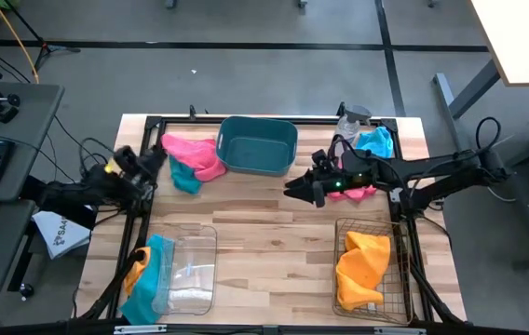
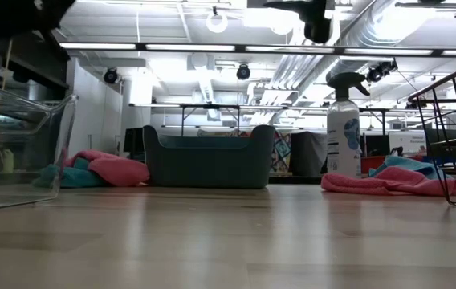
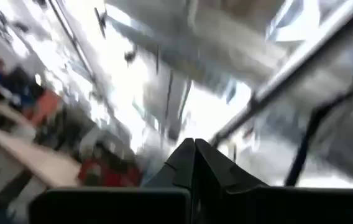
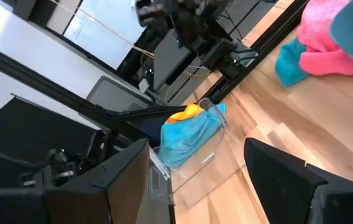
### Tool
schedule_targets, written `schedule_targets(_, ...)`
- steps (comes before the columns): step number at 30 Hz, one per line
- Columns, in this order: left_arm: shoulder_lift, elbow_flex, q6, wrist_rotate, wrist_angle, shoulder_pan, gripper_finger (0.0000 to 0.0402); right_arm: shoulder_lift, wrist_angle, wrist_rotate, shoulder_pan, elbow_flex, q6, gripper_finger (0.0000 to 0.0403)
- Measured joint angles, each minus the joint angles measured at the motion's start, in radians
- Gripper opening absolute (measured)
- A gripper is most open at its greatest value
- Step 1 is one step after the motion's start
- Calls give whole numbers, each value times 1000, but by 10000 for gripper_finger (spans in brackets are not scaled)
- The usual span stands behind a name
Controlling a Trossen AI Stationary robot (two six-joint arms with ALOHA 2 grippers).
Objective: Sort microfiber towel by color & place in baskets
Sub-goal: Put the orange microfiber towel into the wire basket
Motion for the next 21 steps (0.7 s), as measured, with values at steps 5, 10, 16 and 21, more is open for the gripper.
schedule_targets(5,95,59,-59,-142,113,0,0,0,0,51,0,0,-28,259)
schedule_targets(10,374,237,-108,42,43,0,0,0,38,141,-27,0,-82,259)
schedule_targets(16,662,503,-14,434,34,0,0,0,63,141,-66,0,-131,259)
schedule_targets(21,743,673,-121,580,-146,0,5,0,61,139,-68,0,-187,259)
